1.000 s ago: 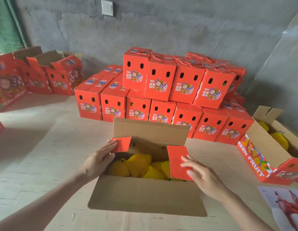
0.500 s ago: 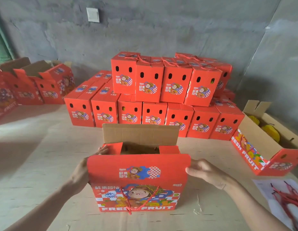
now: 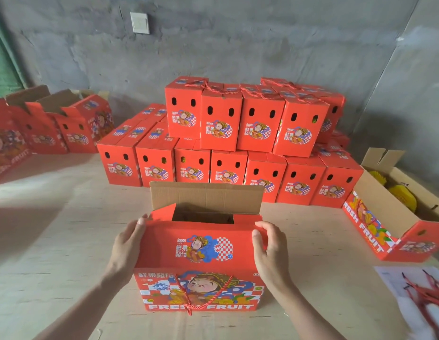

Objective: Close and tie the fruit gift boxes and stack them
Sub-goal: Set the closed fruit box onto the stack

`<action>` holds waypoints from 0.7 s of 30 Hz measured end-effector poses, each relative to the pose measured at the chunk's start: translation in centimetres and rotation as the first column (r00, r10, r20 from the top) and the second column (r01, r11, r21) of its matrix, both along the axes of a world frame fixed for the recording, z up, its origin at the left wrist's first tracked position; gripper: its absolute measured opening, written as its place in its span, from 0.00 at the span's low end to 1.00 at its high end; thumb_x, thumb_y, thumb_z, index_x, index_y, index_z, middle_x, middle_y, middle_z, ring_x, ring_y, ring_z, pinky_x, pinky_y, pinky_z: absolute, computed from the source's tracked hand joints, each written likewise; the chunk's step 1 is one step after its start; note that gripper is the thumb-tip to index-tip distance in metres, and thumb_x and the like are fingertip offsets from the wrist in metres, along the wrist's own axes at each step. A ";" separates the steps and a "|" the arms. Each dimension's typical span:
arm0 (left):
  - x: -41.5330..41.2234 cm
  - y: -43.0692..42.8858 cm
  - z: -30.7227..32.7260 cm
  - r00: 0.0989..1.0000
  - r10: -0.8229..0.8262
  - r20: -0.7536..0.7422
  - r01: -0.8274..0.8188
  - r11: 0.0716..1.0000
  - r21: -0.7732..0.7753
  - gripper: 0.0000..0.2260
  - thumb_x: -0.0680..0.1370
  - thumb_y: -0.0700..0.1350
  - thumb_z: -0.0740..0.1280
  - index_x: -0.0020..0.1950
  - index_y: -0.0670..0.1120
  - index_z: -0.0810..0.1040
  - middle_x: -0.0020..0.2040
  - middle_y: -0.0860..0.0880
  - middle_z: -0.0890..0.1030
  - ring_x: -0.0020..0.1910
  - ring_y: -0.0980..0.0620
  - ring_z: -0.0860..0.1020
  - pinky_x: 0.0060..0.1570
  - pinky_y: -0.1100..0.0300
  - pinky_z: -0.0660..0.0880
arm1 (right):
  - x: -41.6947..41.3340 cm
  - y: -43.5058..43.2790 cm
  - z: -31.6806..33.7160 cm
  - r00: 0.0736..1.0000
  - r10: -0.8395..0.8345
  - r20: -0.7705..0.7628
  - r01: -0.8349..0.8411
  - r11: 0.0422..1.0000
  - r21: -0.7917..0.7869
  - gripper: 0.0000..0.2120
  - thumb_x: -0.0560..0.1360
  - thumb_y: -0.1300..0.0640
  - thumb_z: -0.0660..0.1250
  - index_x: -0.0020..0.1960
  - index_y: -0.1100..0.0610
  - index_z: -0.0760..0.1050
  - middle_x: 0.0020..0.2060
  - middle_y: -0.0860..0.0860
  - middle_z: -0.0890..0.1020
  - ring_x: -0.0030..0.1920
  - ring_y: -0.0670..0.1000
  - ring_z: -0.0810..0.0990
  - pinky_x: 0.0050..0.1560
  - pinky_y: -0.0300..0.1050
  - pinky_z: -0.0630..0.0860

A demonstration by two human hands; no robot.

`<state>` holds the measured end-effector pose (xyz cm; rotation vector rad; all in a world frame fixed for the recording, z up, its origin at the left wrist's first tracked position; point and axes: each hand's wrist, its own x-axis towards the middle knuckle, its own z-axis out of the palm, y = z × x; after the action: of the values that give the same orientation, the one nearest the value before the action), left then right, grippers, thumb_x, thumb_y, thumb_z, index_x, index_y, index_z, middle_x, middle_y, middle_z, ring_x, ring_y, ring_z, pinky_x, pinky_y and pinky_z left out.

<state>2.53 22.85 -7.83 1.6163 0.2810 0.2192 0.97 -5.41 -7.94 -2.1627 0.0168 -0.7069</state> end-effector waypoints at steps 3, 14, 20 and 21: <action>0.2 0.1 0.3 0.953 0.093 -0.288 -0.154 0.968 -0.196 0.19 0.81 0.60 0.52 0.51 0.50 0.77 0.43 0.45 0.80 0.41 0.45 0.79 0.38 0.53 0.76 | -0.1 -0.1 -0.3 0.999 -0.001 0.047 0.004 0.998 -0.056 0.10 0.76 0.62 0.67 0.56 0.62 0.78 0.51 0.55 0.81 0.53 0.52 0.76 0.51 0.39 0.72; 0.2 1.5 0.1 0.925 0.178 -0.335 -0.194 0.981 -0.014 0.11 0.80 0.44 0.61 0.38 0.48 0.76 0.29 0.49 0.75 0.31 0.51 0.69 0.33 0.60 0.66 | -0.6 -0.9 2.1 0.956 0.241 0.166 -0.278 0.926 0.256 0.07 0.75 0.57 0.62 0.52 0.51 0.73 0.44 0.36 0.79 0.32 0.40 0.73 0.31 0.30 0.69; -0.1 4.0 2.0 0.987 0.161 0.004 -0.133 0.796 0.591 0.21 0.69 0.27 0.63 0.57 0.45 0.81 0.46 0.43 0.78 0.41 0.42 0.78 0.44 0.51 0.76 | -1.4 -1.3 2.2 0.934 0.313 0.171 -0.355 0.858 0.370 0.06 0.73 0.58 0.63 0.50 0.55 0.75 0.45 0.38 0.81 0.42 0.38 0.79 0.35 0.28 0.74; -0.1 4.1 2.4 0.988 0.139 0.070 -0.149 0.712 0.686 0.22 0.69 0.27 0.65 0.58 0.45 0.81 0.47 0.45 0.76 0.43 0.44 0.76 0.45 0.52 0.74 | -1.5 -1.4 2.2 0.933 0.316 0.173 -0.360 0.854 0.376 0.05 0.73 0.58 0.64 0.48 0.56 0.75 0.42 0.40 0.81 0.41 0.39 0.80 0.35 0.29 0.74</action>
<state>2.39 26.99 -5.41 2.3451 0.3390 0.5018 -0.57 -6.82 -5.75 -1.6711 -0.2507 -0.5525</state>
